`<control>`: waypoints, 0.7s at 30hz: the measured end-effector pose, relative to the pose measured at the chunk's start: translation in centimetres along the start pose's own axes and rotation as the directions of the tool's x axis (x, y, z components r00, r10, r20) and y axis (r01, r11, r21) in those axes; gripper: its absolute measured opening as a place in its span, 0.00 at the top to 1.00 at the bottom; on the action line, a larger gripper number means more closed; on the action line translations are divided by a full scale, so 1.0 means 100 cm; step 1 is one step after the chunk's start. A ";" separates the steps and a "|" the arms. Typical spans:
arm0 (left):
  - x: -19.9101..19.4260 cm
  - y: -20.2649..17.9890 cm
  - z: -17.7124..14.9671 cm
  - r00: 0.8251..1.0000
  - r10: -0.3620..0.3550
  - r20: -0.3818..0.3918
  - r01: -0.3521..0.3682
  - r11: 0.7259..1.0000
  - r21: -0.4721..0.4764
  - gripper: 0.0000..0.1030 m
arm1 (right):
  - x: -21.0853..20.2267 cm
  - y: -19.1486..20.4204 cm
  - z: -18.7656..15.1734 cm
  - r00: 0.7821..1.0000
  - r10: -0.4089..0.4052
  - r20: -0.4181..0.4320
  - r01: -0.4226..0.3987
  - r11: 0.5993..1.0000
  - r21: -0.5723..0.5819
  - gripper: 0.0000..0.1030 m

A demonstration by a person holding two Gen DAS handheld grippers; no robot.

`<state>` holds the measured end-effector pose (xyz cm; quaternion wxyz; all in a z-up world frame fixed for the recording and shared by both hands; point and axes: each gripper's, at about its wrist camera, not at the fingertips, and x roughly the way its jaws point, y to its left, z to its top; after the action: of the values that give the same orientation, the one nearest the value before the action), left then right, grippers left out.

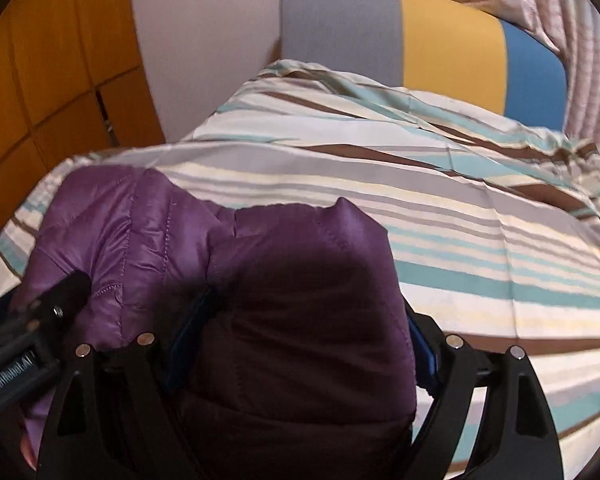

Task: Fold large clothes

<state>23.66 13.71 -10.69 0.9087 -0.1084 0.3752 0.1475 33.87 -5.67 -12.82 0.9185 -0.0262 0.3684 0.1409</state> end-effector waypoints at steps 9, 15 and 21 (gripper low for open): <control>-0.008 -0.006 -0.005 1.000 0.020 0.019 -0.021 1.000 0.017 0.03 | 0.004 -0.005 -0.004 1.000 0.012 -0.007 -0.012 1.000 0.006 0.14; -0.044 -0.002 -0.022 0.998 -0.025 0.064 0.023 0.999 0.027 0.03 | -0.021 -0.013 -0.010 0.999 0.019 0.042 -0.020 1.000 0.018 0.07; -0.082 0.008 -0.055 0.993 -0.092 0.067 0.090 0.995 0.035 0.03 | -0.072 -0.018 -0.031 0.993 0.074 0.097 -0.078 0.997 0.030 0.05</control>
<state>14.32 11.24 -8.72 0.9284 -0.1057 0.3409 0.1034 27.32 -9.60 -10.29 0.9295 0.0101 0.3270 0.1706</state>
